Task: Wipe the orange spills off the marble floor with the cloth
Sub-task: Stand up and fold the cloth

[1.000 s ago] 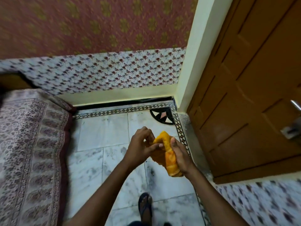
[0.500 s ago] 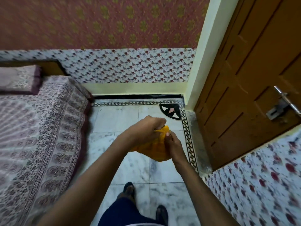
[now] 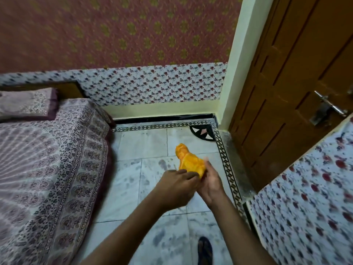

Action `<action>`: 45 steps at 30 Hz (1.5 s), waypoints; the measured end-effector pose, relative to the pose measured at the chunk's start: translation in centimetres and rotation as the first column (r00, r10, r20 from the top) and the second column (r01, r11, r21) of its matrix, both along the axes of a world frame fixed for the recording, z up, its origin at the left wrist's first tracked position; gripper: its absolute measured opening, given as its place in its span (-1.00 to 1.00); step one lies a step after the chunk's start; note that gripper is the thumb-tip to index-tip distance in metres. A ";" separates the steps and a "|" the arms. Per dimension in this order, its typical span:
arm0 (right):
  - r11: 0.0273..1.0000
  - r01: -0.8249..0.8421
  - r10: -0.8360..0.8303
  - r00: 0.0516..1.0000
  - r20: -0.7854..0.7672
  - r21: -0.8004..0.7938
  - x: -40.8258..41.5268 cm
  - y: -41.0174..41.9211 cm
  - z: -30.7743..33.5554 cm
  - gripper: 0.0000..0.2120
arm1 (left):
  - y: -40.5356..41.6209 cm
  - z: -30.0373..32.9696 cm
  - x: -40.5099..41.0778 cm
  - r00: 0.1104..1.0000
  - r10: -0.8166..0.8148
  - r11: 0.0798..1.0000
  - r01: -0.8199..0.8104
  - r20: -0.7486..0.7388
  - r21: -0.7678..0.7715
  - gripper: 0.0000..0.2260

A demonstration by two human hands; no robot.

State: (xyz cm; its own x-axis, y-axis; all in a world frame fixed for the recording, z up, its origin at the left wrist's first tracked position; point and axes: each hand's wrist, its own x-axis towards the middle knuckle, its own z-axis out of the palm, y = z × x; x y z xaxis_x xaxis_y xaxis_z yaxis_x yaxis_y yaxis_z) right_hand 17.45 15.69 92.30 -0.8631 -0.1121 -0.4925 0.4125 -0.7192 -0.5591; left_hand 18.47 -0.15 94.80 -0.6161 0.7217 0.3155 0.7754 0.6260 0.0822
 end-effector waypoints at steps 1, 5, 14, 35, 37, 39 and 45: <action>0.996 0.010 -0.008 1.000 -0.029 0.093 0.8 -1.0 0.2 -0.53 | -1.5 -0.3 1.2 0.998 0.063 0.987 -0.066 0.030 0.146 -0.88; 0.947 0.057 -0.035 0.996 -0.077 0.316 3.3 -2.5 1.3 -0.76 | -4.9 -1.1 4.1 0.815 0.262 0.510 -0.571 0.516 0.643 -0.90; 0.924 0.006 0.048 0.990 -0.131 0.382 8.5 -4.0 4.8 -0.69 | -5.9 -1.4 4.4 -0.071 -0.622 0.204 -0.976 0.780 0.074 -0.49; 0.971 -0.046 0.099 0.970 -0.222 0.233 12.4 -2.0 6.1 -0.35 | -6.0 -0.2 8.1 -0.064 -0.747 0.266 -0.941 0.661 0.210 -0.29; 0.952 -0.004 0.067 0.978 -0.197 0.307 12.2 -1.7 6.2 -0.40 | -5.8 -0.3 7.8 -0.014 -0.632 0.270 -0.941 0.775 0.202 -0.36; 0.925 0.039 0.037 0.981 -0.191 0.377 12.0 -1.1 6.5 -0.47 | -5.9 -0.7 7.6 0.040 -0.581 0.261 -0.937 0.813 0.232 -0.32; 0.830 0.054 0.027 0.990 -0.138 0.556 11.6 0.3 6.2 -0.56 | -6.8 -0.5 7.5 0.293 -0.395 0.340 -0.834 0.871 0.435 -0.30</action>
State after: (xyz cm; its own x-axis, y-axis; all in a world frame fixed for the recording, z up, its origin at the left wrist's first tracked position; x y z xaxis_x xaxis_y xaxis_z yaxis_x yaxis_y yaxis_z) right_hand 29.04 16.02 98.53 -0.9242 0.1582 -0.3475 0.2970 -0.2738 -0.9148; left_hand 26.02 -6.91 94.32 -0.9300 0.2197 -0.2947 -0.3329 -0.1636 0.9287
